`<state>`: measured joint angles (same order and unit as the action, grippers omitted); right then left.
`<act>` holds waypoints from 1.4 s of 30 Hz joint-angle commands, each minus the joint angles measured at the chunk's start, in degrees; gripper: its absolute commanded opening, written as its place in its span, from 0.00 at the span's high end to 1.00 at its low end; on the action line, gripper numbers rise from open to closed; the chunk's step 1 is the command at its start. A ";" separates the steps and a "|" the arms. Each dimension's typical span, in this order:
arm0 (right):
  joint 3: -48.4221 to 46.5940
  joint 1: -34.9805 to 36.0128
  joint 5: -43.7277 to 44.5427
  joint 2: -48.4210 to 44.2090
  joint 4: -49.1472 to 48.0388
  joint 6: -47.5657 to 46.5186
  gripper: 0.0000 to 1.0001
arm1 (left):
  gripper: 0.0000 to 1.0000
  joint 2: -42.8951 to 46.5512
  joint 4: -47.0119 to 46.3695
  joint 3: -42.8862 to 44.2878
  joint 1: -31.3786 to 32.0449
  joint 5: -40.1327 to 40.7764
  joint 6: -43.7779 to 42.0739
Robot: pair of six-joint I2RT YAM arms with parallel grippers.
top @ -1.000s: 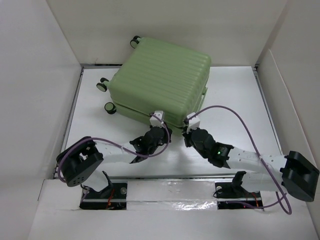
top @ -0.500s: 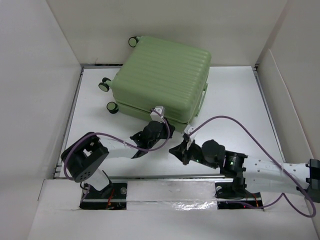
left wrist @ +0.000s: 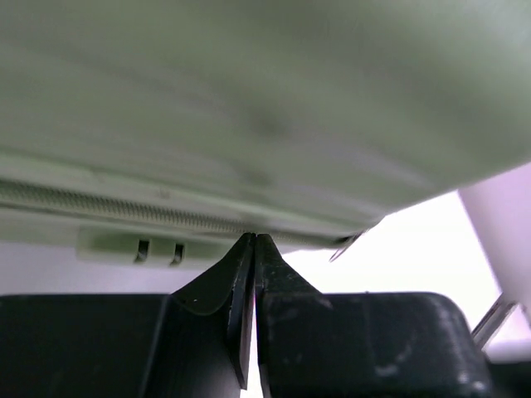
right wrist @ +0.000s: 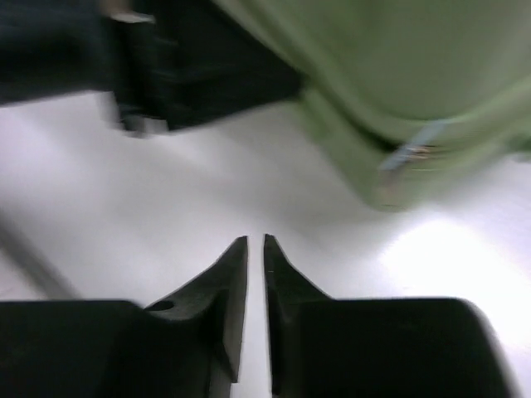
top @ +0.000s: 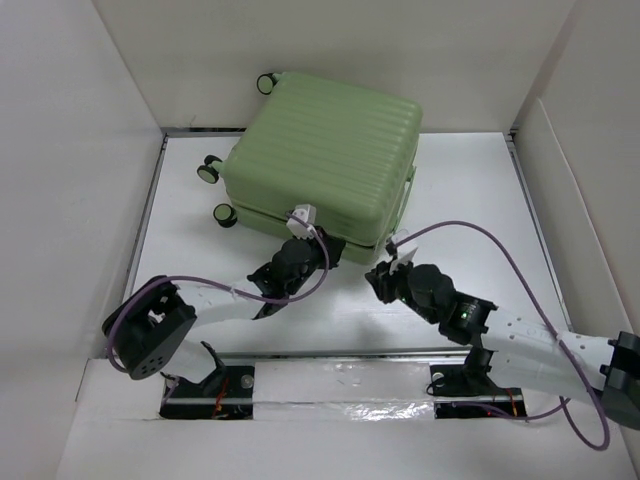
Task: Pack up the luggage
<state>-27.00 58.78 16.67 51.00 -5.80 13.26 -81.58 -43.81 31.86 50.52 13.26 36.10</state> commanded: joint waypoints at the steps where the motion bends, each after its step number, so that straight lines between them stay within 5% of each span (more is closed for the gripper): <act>1: 1.78 -5.84 1.80 1.11 -2.98 -2.17 0.68 | 0.99 2.48 -4.70 -1.09 -0.51 1.34 0.55; 2: 1.52 -7.18 0.66 2.07 -3.68 -2.97 0.55 | 0.96 2.57 -4.70 -1.18 -0.51 0.81 0.55; 5: -1.55 -9.83 -1.81 6.47 -3.34 -5.52 0.45 | 0.85 3.44 -4.01 -2.06 -0.51 0.80 0.38; 22: -4.90 -12.91 3.99 17.46 -15.11 -8.95 0.42 | 0.83 4.77 -1.98 -4.35 -2.36 -2.45 0.20; 25: -5.86 -12.91 4.34 19.57 -16.52 -9.56 0.50 | 0.84 4.06 -1.80 -4.00 -2.36 -2.62 0.20; 32: -5.70 -10.90 8.01 20.28 -17.31 -9.74 1.00 | 0.84 3.19 -0.14 -1.46 -2.36 -2.36 -0.94; 37: -2.62 -8.07 10.76 15.54 -15.65 -8.78 1.00 | 0.84 -0.15 0.04 1.89 -2.36 -2.44 -1.82; 42: 0.11 -4.65 2.86 10.79 -14.32 -8.07 1.00 | 0.84 -3.14 -1.89 5.32 -2.36 -2.97 -2.17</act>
<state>-27.18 51.20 23.86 65.08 -15.55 4.14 -83.70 -42.24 33.54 48.29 11.09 34.96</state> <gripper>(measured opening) 0.149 0.166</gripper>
